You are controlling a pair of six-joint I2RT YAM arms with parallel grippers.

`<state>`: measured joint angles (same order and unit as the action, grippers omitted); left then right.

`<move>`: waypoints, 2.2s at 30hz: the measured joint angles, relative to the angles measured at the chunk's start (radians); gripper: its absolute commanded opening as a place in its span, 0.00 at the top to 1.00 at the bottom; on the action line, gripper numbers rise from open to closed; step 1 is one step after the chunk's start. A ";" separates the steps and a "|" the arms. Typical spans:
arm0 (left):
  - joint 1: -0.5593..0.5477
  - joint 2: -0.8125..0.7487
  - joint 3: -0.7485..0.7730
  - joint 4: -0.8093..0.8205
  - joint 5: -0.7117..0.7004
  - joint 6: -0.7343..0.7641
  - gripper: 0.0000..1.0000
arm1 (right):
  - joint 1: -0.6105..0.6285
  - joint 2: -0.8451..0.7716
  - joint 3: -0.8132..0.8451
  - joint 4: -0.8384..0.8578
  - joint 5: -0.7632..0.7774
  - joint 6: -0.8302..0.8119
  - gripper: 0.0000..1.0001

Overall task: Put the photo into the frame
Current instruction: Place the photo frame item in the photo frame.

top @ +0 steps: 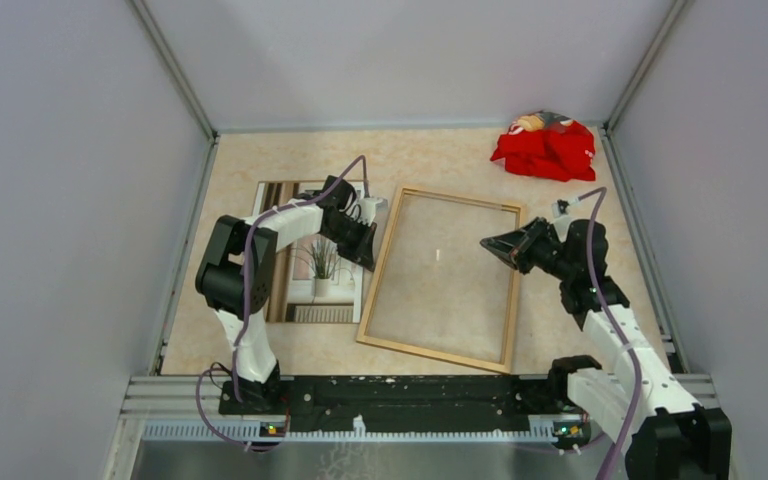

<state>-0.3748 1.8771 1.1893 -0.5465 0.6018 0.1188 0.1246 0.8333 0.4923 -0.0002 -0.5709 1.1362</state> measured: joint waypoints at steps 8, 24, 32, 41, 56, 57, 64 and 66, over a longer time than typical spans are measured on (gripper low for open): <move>0.000 0.002 0.000 -0.003 0.000 0.007 0.99 | 0.000 0.023 0.000 0.024 -0.014 -0.046 1.00; 0.000 0.019 0.000 -0.006 0.000 0.011 0.99 | 0.041 0.042 0.080 0.012 -0.045 -0.196 1.00; 0.000 0.019 0.000 -0.006 -0.001 0.011 0.99 | 0.044 0.073 0.080 0.013 -0.052 -0.228 1.00; 0.000 0.030 0.006 -0.012 0.002 0.014 0.99 | 0.046 0.066 0.080 -0.060 0.010 -0.256 1.00; 0.000 0.031 0.009 -0.023 -0.003 0.015 1.00 | 0.047 -0.002 0.056 -0.162 0.152 -0.341 1.00; 0.000 0.031 0.010 -0.024 -0.004 0.015 1.00 | 0.047 -0.002 0.045 -0.159 0.156 -0.344 1.00; 0.000 0.031 0.014 -0.031 -0.008 0.018 1.00 | 0.047 0.018 0.016 -0.161 0.187 -0.371 1.00; 0.000 0.031 0.017 -0.033 -0.009 0.019 1.00 | 0.047 0.021 0.016 -0.161 0.190 -0.376 1.00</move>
<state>-0.3748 1.9076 1.2060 -0.5793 0.5930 0.1375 0.1719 0.8539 0.5083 -0.1608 -0.3809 0.7601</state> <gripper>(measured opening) 0.006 0.005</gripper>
